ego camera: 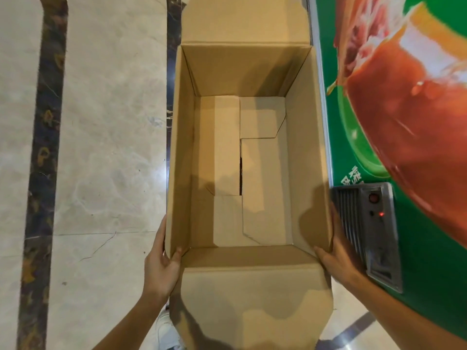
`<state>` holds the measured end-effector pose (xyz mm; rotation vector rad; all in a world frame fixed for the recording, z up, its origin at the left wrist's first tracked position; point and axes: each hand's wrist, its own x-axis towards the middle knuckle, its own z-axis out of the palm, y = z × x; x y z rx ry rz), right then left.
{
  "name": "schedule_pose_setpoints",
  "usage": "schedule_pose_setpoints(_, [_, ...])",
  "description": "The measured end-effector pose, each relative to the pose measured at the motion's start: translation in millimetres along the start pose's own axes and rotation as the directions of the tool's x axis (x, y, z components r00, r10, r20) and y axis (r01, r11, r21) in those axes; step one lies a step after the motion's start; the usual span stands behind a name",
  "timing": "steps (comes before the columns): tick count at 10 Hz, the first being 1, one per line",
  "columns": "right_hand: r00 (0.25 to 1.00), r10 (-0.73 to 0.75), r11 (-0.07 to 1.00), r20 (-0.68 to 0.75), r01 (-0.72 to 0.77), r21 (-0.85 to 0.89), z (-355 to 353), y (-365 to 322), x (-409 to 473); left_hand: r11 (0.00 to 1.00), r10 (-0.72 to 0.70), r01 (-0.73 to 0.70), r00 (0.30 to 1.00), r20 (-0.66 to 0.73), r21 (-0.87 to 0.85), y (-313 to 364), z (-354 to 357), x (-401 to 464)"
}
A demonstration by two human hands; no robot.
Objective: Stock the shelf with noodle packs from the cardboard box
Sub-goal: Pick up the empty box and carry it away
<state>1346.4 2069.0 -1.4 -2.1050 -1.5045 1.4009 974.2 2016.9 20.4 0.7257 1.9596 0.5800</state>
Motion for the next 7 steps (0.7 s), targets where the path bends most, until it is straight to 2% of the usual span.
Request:
schedule_pose_setpoints(2, [1.0,-0.013,0.992,-0.024,0.01,-0.125,10,17,8,0.995,0.041,-0.044,0.999,0.033,0.091,-30,14,11])
schedule_pose_setpoints(4, [0.999,-0.022,0.995,-0.043,0.018,-0.101,16,29,13,0.983,0.13,-0.134,0.991,0.042,0.128,-44,18,19])
schedule_pose_setpoints(5, [1.0,-0.02,0.997,0.01,0.021,-0.077,10,16,8,0.944,0.156,-0.182,0.981,0.116,0.276,-41,0,19])
schedule_pose_setpoints(6, [1.0,0.0,1.0,0.025,0.0,-0.019,-7,-23,-2,0.907,0.073,-0.136,0.983,0.169,0.398,-12,-36,11])
schedule_pose_setpoints(7, [0.997,-0.08,0.995,0.019,0.082,-0.062,-32,-82,-21,0.871,0.144,-0.21,0.974,0.178,0.444,49,-76,-11])
